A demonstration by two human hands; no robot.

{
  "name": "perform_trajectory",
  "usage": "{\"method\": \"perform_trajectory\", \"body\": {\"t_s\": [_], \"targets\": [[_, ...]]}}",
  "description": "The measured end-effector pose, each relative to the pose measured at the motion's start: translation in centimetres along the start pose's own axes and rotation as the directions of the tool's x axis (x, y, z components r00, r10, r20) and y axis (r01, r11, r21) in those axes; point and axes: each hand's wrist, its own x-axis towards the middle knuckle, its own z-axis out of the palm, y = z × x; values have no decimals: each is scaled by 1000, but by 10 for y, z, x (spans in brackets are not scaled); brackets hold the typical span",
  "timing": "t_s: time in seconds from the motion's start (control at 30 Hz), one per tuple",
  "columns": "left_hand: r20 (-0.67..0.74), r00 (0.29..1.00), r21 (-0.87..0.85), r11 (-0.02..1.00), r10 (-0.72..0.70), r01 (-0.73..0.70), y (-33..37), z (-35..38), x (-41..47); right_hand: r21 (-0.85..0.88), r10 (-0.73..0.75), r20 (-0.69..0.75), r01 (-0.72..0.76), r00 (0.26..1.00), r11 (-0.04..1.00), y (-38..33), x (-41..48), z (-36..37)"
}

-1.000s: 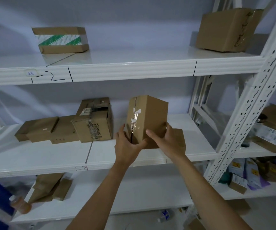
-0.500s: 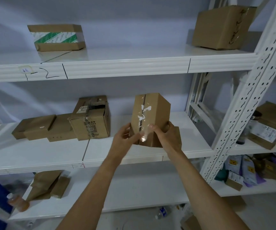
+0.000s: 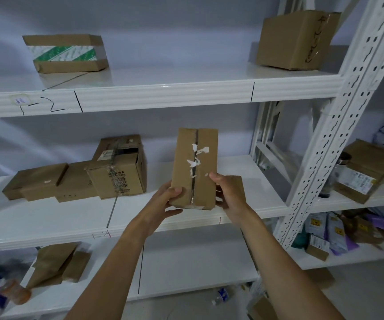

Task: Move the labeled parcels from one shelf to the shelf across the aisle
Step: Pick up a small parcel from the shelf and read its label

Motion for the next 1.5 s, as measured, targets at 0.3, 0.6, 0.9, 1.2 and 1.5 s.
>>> {"method": "perform_trajectory", "body": {"t_s": [0.3, 0.6, 0.9, 1.2, 1.5], "targets": [[-384, 916, 243, 970, 113, -18, -7, 15, 12, -222, -16, -52, 4, 999, 975, 5, 5, 9], [-406, 848, 557, 828, 339, -65, -7, 41, 3, -167, -90, -117, 70, 989, 984, 26, 18, 29], [-335, 938, 26, 996, 88, -84, -9, 0, 3, -21, -11, -93, 10, 996, 1000, 27, 15, 18], [-262, 965, -51, 998, 25, -40, -13, -18, -3, 144, 41, 17, -43, 999, 989, 29, 12, 17], [-305, 952, -116, 991, 33, -72, -20, -13, 1, 35, 60, -21, -60, 998, 998, 32, 16, 18]]}}
